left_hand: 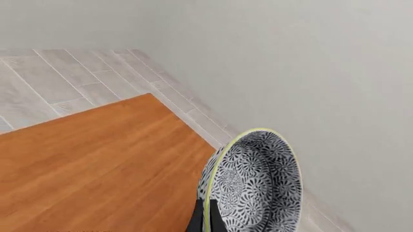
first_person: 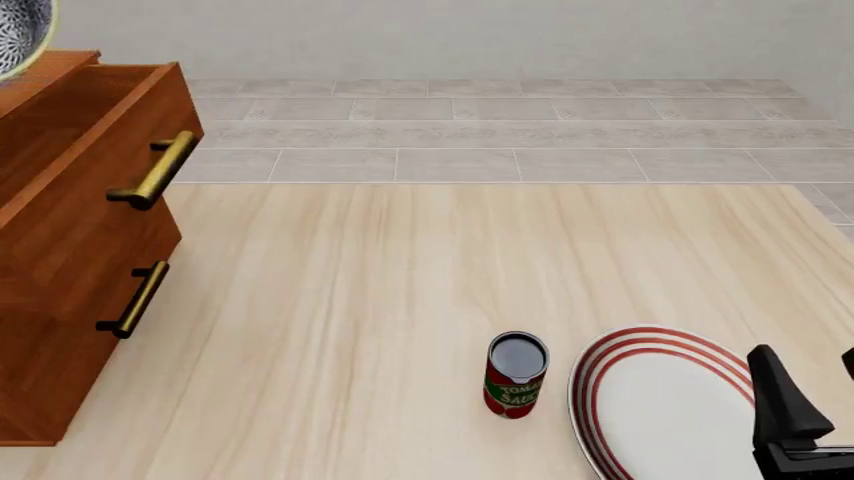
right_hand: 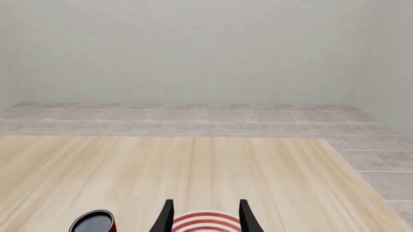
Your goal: Put the bowl on top of the cabinet.
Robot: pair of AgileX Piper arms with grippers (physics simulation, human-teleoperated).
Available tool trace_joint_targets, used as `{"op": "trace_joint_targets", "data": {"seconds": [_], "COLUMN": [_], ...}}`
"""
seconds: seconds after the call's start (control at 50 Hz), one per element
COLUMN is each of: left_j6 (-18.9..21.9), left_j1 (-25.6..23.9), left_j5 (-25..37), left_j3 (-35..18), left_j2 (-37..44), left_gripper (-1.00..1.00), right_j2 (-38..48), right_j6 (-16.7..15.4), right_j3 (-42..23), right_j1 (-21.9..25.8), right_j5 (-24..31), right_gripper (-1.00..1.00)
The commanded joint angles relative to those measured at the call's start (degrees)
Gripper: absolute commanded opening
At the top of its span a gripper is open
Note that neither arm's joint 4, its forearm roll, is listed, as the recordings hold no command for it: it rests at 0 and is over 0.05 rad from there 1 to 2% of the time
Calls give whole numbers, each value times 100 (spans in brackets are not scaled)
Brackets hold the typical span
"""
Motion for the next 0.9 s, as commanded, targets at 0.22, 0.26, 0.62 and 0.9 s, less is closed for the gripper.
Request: {"op": "trace_joint_targets", "data": {"seconds": [0.22, 0.26, 0.62, 0.9], "left_j6": [-149, -214, -275, -269], "left_j1": [415, 468, 711, 858], "left_j5": [-65, -74, -97, -158], "left_j3": [77, 123, 257, 328], "left_j2": [-86, -48, 83, 67], "left_gripper": [-100, -100, -100, -100], "right_j2": [0, 0, 1, 2], "right_j6": [18, 18, 31, 35], "right_j3": [-5, -4, -1, 11], "right_j1": [-1, -2, -2, -6], "right_j5": [4, 4, 5, 10], "right_gripper": [100, 100, 100, 100]}}
